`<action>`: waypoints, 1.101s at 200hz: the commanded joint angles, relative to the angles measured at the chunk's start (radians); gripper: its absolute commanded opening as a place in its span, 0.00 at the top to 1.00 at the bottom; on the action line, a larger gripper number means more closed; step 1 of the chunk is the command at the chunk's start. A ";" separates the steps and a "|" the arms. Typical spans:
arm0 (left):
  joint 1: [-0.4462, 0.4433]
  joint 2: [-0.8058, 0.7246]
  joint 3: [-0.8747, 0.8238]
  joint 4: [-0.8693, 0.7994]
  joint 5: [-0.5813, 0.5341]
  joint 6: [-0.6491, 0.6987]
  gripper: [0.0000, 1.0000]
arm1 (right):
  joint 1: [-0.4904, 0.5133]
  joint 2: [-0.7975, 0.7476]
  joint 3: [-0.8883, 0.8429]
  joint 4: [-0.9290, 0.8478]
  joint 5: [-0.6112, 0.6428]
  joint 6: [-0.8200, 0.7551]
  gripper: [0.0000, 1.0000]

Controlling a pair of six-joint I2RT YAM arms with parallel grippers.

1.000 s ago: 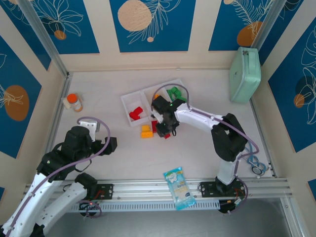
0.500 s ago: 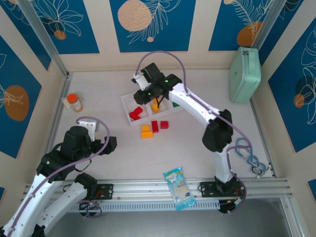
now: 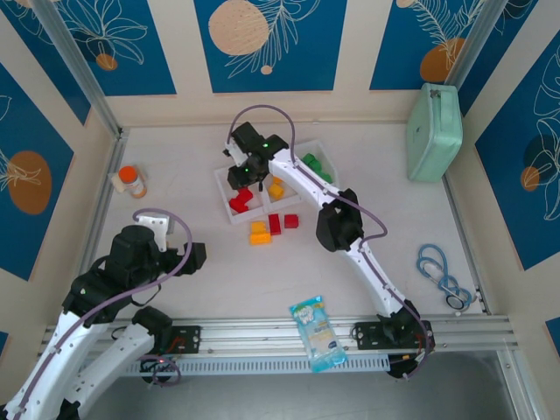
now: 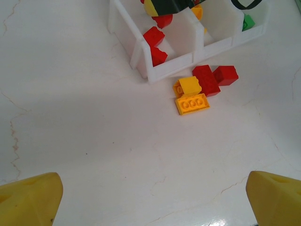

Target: Sort the legos into containers by color

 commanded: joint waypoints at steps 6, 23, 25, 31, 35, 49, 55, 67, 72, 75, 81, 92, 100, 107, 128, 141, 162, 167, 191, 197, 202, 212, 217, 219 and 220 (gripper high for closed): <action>0.010 -0.008 -0.005 0.010 0.005 0.018 0.01 | -0.002 -0.025 0.025 -0.032 -0.010 0.033 0.55; 0.012 -0.009 -0.005 0.009 0.005 0.018 0.01 | 0.003 -0.047 0.025 -0.037 0.029 0.032 0.29; 0.012 -0.009 -0.005 0.009 0.005 0.018 0.01 | 0.004 -0.050 0.026 -0.038 0.036 0.032 0.28; 0.011 -0.007 -0.005 0.009 0.005 0.018 0.01 | 0.008 -0.058 0.026 -0.038 0.075 0.039 0.23; 0.011 -0.007 -0.007 0.009 0.005 0.018 0.01 | 0.011 -0.064 0.026 -0.040 0.112 0.047 0.21; 0.013 -0.006 -0.008 0.012 0.006 0.018 0.01 | 0.017 -0.083 0.034 -0.045 0.168 0.046 0.15; 0.013 -0.002 -0.011 0.014 0.009 0.018 0.01 | 0.019 -0.090 0.048 -0.059 0.187 0.055 0.13; 0.015 0.007 -0.008 0.014 0.016 0.019 0.01 | 0.018 -0.105 0.084 -0.096 0.212 0.080 0.09; 0.014 0.011 -0.008 0.014 0.018 0.020 0.01 | 0.018 -0.115 0.094 -0.110 0.222 0.099 0.07; 0.014 0.014 -0.008 0.014 0.020 0.021 0.01 | 0.017 -0.123 0.098 -0.118 0.226 0.110 0.06; 0.016 0.019 -0.008 0.015 0.023 0.021 0.01 | 0.014 -0.139 0.103 -0.132 0.230 0.133 0.05; 0.020 0.027 -0.008 0.016 0.030 0.023 0.01 | 0.003 -0.176 0.097 -0.157 0.225 0.175 0.04; 0.023 0.032 -0.007 0.017 0.032 0.024 0.01 | -0.009 -0.205 0.089 -0.179 0.222 0.210 0.03; 0.024 0.034 -0.007 0.016 0.034 0.024 0.01 | -0.020 -0.233 0.076 -0.201 0.221 0.242 0.03; 0.026 0.033 -0.008 0.017 0.037 0.025 0.01 | -0.052 -0.336 -0.058 -0.231 0.249 0.342 0.03; 0.026 0.032 -0.013 0.021 0.045 0.025 0.01 | -0.070 -0.435 -0.205 -0.209 0.273 0.413 0.03; 0.029 0.038 -0.015 0.028 0.059 0.029 0.01 | -0.093 -0.600 -0.502 -0.106 0.299 0.516 0.03; 0.028 0.039 -0.013 0.027 0.060 0.028 0.01 | -0.098 -0.637 -0.564 -0.080 0.310 0.546 0.03; 0.029 0.041 -0.013 0.028 0.063 0.031 0.01 | -0.121 -0.780 -0.860 0.026 0.330 0.649 0.03; 0.030 0.039 -0.014 0.030 0.068 0.033 0.01 | -0.127 -0.802 -0.924 0.061 0.316 0.656 0.04; 0.030 0.036 -0.016 0.034 0.076 0.036 0.01 | -0.130 -0.824 -0.973 0.092 0.297 0.656 0.05; 0.029 0.030 -0.021 0.044 0.091 0.041 0.01 | -0.131 -0.849 -1.051 0.143 0.275 0.648 0.06; 0.029 0.027 -0.023 0.049 0.098 0.043 0.01 | -0.131 -0.854 -1.086 0.164 0.269 0.643 0.06; 0.029 0.026 -0.024 0.050 0.100 0.043 0.01 | -0.130 -0.856 -1.097 0.170 0.265 0.639 0.07; 0.029 0.026 -0.024 0.050 0.102 0.043 0.01 | -0.129 -0.857 -1.102 0.171 0.262 0.638 0.07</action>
